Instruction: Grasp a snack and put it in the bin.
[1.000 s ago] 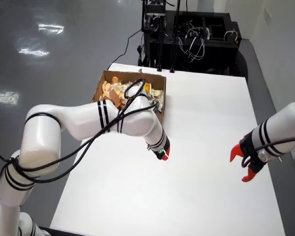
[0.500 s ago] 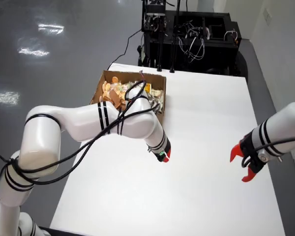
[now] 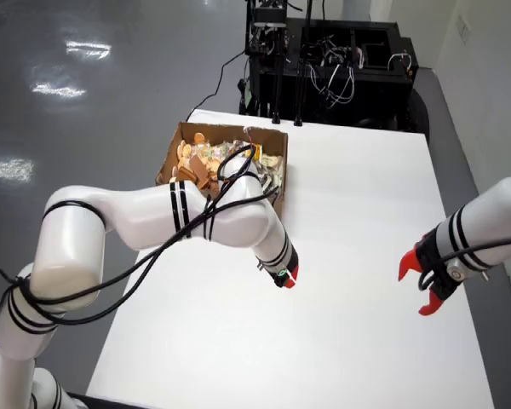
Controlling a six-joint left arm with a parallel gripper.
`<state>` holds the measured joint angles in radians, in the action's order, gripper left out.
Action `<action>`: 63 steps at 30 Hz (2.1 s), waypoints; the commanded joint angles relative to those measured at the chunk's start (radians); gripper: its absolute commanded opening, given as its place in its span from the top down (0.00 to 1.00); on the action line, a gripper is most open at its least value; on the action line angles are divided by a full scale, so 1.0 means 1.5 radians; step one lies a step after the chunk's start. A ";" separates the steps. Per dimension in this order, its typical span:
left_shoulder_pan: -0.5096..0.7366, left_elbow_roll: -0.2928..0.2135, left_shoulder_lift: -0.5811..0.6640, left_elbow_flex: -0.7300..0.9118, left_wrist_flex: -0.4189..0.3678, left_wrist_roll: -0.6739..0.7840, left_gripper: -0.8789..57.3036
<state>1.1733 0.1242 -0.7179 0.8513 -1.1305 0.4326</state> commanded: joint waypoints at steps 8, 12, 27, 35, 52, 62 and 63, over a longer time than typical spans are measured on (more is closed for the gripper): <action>-0.009 0.000 0.000 0.000 0.000 0.000 0.96; -0.013 0.000 0.000 0.000 0.000 0.000 0.96; -0.016 0.000 0.000 0.000 0.000 0.000 0.96; -0.011 0.000 0.000 0.000 0.000 0.000 0.96; -0.010 0.000 0.000 0.000 0.000 0.000 0.96; -0.012 0.000 0.000 0.000 0.000 0.000 0.96; -0.012 0.000 0.000 0.000 0.000 0.000 0.96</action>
<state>1.1561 0.1242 -0.7179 0.8513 -1.1305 0.4325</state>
